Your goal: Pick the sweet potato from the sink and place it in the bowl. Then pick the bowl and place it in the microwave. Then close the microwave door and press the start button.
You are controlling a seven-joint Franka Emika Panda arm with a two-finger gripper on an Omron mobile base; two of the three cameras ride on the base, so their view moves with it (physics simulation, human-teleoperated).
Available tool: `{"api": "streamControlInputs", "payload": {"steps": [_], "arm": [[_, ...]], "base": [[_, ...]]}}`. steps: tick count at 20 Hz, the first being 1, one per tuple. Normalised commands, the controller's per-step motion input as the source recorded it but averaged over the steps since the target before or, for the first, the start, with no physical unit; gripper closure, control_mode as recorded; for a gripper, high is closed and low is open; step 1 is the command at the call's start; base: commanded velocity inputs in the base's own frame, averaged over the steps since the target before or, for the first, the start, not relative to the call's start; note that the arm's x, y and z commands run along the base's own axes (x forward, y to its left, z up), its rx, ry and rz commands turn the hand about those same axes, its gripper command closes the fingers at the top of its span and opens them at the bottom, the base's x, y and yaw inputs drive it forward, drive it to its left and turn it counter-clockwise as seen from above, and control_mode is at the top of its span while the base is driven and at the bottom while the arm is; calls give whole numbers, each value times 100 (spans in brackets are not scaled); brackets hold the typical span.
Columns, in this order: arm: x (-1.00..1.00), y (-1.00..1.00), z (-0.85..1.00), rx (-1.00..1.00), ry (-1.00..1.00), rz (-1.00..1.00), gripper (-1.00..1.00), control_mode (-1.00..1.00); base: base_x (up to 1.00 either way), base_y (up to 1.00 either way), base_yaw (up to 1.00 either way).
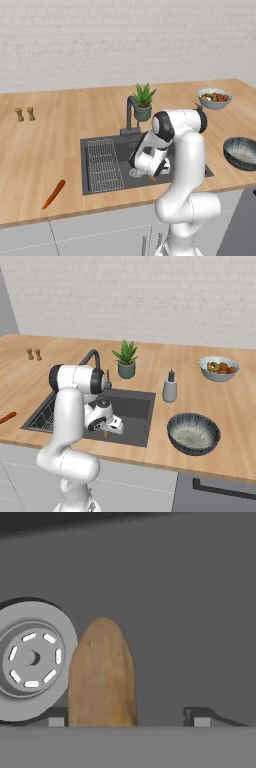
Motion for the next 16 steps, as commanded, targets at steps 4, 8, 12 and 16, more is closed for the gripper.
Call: {"api": "streamControlInputs", "payload": {"steps": [4, 8, 12, 16], "arm": [[3, 5, -29, -2, 3, 0, 100, -100], [0, -14, -6, -1, 1, 0, 100, -100], [-1, -66, 10, 2, 0, -2, 100, -100], [0, -77, 28, 2, 0, -3, 100, -100]], "base": [[0, 0, 0], [0, 0, 0], [0, 0, 0], [0, 0, 0]]}}
